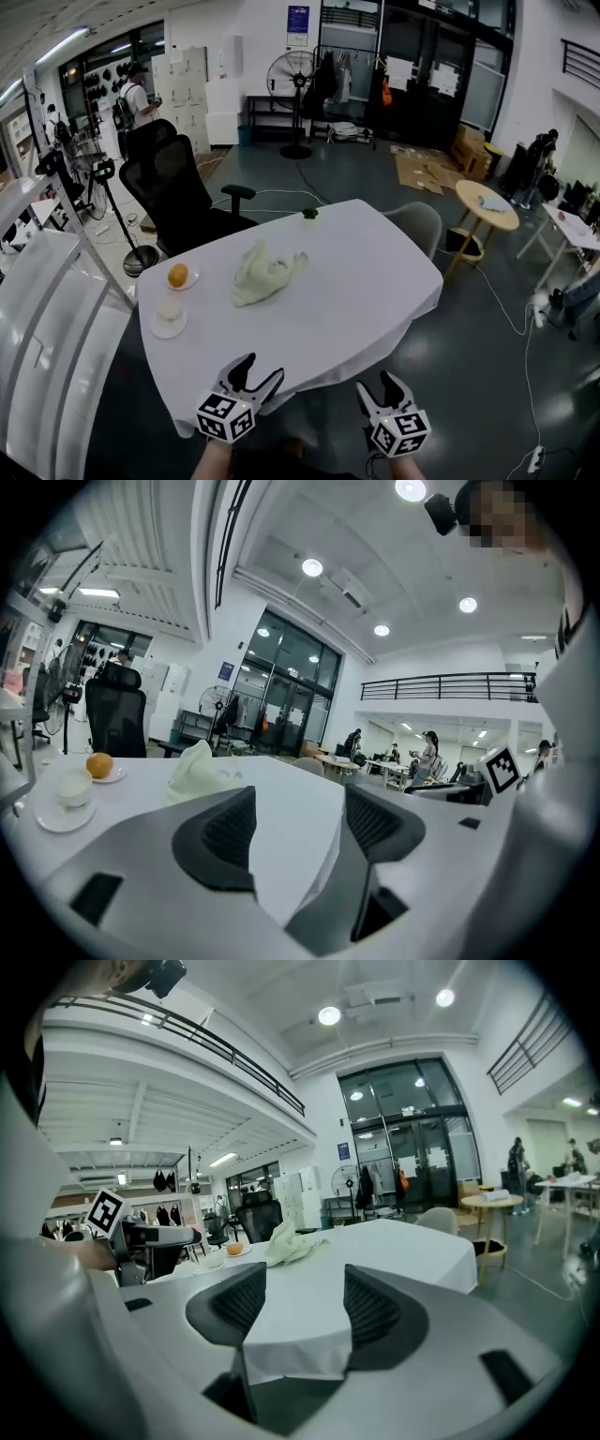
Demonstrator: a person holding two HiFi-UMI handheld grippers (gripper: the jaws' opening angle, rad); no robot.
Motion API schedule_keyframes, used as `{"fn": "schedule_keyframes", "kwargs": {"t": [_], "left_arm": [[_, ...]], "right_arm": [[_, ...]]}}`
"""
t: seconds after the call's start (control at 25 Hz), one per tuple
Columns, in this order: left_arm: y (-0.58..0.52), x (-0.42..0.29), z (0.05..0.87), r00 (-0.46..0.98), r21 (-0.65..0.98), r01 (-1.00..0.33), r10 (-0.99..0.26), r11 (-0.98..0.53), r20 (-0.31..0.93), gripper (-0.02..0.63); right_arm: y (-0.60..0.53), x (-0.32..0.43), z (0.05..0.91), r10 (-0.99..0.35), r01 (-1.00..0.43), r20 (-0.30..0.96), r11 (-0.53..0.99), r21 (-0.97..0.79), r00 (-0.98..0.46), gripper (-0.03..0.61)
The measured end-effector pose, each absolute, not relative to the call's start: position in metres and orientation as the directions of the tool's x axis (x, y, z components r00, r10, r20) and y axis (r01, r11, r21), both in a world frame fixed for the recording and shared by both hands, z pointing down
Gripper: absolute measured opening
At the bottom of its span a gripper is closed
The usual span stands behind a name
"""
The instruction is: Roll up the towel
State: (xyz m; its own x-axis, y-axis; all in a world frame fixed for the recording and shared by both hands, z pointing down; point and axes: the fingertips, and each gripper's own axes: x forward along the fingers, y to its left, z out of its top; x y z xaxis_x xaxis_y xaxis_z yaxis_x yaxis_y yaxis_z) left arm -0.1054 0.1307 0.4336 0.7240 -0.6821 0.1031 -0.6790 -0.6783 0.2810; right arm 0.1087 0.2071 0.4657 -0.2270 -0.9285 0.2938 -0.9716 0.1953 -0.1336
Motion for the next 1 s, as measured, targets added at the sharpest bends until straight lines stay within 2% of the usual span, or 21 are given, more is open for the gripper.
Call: {"fn": "schedule_keyframes", "kwargs": {"t": [0.4, 0.6, 1.0], "left_arm": [[0.079, -0.109, 0.447, 0.718, 0.288, -0.684, -0.687, -0.67, 0.109, 0.318], [0.089, -0.096, 0.454, 0.737, 0.322, -0.665, -0.661, -0.674, 0.139, 0.318], [0.084, -0.132, 0.49, 0.684, 0.357, -0.718, -0.703, -0.598, 0.195, 0.318]], "right_arm": [[0.157, 0.109, 0.477, -0.934, -0.973, 0.285, 0.179, -0.143, -0.214, 0.255], [0.167, 0.113, 0.483, -0.92, -0.975, 0.336, 0.159, -0.155, -0.204, 0.256], [0.151, 0.088, 0.508, -0.888, -0.965, 0.382, 0.209, -0.16, -0.256, 0.255]]}}
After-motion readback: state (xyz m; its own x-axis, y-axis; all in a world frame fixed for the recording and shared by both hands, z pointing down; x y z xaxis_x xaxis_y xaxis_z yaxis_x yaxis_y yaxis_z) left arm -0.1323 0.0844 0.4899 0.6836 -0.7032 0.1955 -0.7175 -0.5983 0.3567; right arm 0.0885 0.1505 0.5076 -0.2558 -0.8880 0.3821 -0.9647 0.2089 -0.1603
